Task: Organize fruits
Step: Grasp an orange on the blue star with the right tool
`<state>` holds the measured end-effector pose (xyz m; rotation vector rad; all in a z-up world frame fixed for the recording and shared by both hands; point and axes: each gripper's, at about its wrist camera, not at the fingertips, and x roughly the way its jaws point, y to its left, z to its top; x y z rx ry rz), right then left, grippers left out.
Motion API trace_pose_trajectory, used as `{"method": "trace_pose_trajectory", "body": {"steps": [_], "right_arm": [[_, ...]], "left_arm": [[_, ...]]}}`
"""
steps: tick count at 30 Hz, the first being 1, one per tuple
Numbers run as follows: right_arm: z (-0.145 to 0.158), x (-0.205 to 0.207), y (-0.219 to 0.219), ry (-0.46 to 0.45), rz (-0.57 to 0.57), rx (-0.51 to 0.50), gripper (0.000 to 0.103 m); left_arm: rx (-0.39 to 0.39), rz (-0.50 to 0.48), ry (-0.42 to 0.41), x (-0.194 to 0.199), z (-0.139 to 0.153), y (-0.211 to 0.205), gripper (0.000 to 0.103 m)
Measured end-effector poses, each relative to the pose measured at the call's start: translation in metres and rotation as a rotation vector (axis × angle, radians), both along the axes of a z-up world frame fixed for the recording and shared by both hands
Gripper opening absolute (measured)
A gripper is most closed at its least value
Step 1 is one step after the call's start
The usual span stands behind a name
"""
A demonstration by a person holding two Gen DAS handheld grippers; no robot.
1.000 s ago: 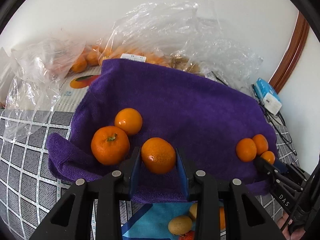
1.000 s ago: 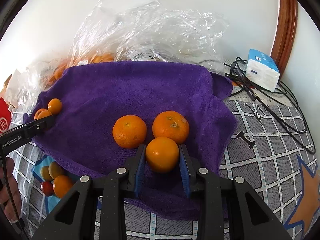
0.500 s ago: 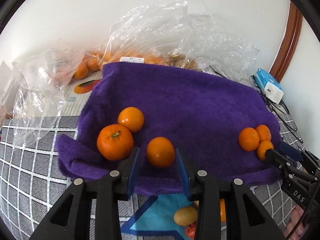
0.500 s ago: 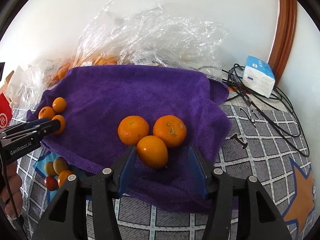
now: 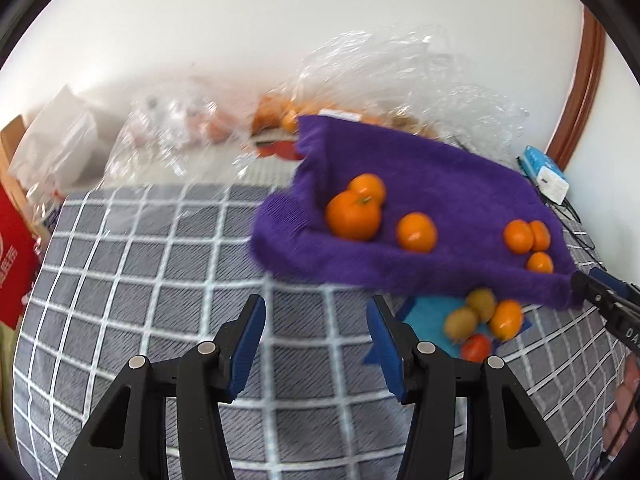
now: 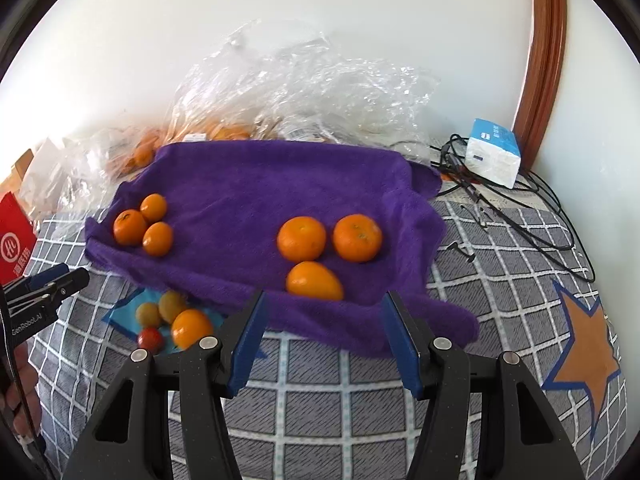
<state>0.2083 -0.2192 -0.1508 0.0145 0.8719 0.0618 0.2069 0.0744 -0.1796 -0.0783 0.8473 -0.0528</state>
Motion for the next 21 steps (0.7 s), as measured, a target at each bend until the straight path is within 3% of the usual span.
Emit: {"method": "trace_pose_trajectory", "body": {"steps": [3, 12, 15, 21], "right_arm": [[-0.006, -0.006, 0.015, 0.025, 0.038, 0.031, 0.048], [-0.032, -0.011, 0.067, 0.071, 0.154, 0.035, 0.047], [-0.036, -0.008, 0.074, 0.076, 0.163, 0.043, 0.047], [-0.048, 0.009, 0.080, 0.109, 0.152, 0.030, 0.047]], "left_arm": [[-0.013, 0.023, 0.016, -0.008, -0.010, 0.016, 0.050], [-0.049, 0.026, -0.010, -0.022, -0.023, 0.034, 0.054], [-0.024, 0.033, -0.004, -0.024, -0.024, 0.031, 0.055], [-0.053, 0.046, -0.006, -0.025, -0.025, 0.035, 0.055]]}}
